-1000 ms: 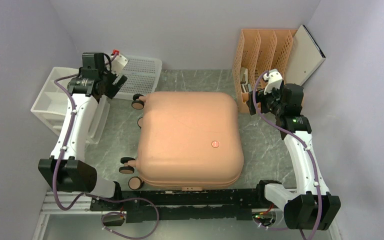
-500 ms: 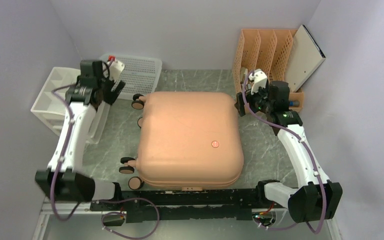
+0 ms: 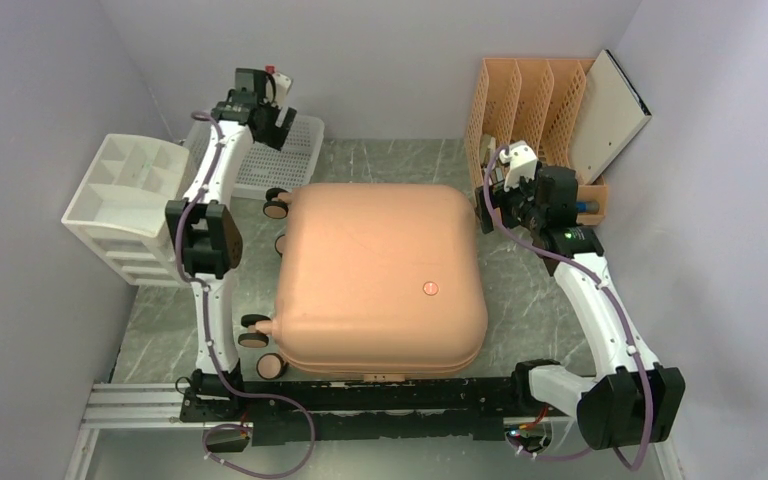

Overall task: Open, take out, and arrange the luggage
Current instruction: Adjust the bin at the center of the board.

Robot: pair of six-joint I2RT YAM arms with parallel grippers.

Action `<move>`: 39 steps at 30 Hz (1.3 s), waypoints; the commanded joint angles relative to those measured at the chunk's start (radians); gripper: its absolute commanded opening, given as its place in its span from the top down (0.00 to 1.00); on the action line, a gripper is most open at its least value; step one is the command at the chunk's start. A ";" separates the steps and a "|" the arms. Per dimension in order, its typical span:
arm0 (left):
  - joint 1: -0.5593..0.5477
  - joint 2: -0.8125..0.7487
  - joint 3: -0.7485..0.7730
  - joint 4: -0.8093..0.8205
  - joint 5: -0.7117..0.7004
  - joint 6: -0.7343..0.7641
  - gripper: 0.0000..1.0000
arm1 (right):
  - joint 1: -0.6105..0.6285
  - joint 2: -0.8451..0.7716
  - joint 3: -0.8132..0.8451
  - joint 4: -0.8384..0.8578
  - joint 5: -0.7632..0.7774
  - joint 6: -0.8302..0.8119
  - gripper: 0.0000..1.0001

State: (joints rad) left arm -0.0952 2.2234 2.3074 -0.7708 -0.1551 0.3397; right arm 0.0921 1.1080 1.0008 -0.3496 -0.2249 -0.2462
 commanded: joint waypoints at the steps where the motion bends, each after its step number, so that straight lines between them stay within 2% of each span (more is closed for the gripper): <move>1: -0.041 0.093 0.038 0.119 -0.005 -0.042 0.03 | -0.006 0.009 -0.009 0.053 0.031 -0.010 0.02; 5: -0.072 0.171 0.026 0.182 0.090 -0.036 0.03 | -0.018 0.013 -0.016 0.060 0.045 -0.013 0.02; 8: -0.078 0.208 0.013 0.217 0.221 -0.058 0.03 | -0.040 0.016 -0.017 0.061 0.043 -0.013 0.02; 11: -0.085 0.226 -0.002 0.236 0.365 -0.067 0.03 | -0.071 0.014 -0.019 0.061 0.035 -0.011 0.02; 18: -0.168 0.230 -0.050 0.231 0.603 -0.020 0.03 | -0.089 0.017 -0.021 0.062 0.026 -0.010 0.02; 23: -0.214 0.175 -0.081 0.321 0.597 -0.091 0.03 | -0.089 0.029 -0.019 0.058 0.029 -0.010 0.03; 27: -0.196 0.137 0.015 0.350 0.365 -0.207 0.03 | -0.089 0.025 -0.020 0.055 0.019 -0.005 0.03; 29: -0.153 0.091 0.042 0.373 0.348 -0.253 0.03 | -0.109 0.023 -0.019 0.053 0.012 -0.002 0.03; 32: -0.045 -0.046 -0.036 0.488 0.409 -0.330 0.03 | -0.126 0.016 -0.018 0.052 -0.001 0.003 0.03; 34: 0.011 -0.146 -0.083 0.540 0.486 -0.329 0.03 | -0.130 0.013 -0.016 0.049 -0.008 0.007 0.03; 36: 0.046 -0.230 -0.084 0.518 0.579 -0.268 0.03 | -0.134 0.012 -0.015 0.047 -0.015 0.011 0.03; 39: 0.061 -0.381 -0.100 0.374 0.599 -0.099 0.03 | -0.137 0.010 -0.010 0.042 -0.028 0.017 0.03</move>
State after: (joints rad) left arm -0.0502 2.0968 2.2051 -0.3580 0.3435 0.0967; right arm -0.0395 1.1370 0.9855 -0.3347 -0.2188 -0.2485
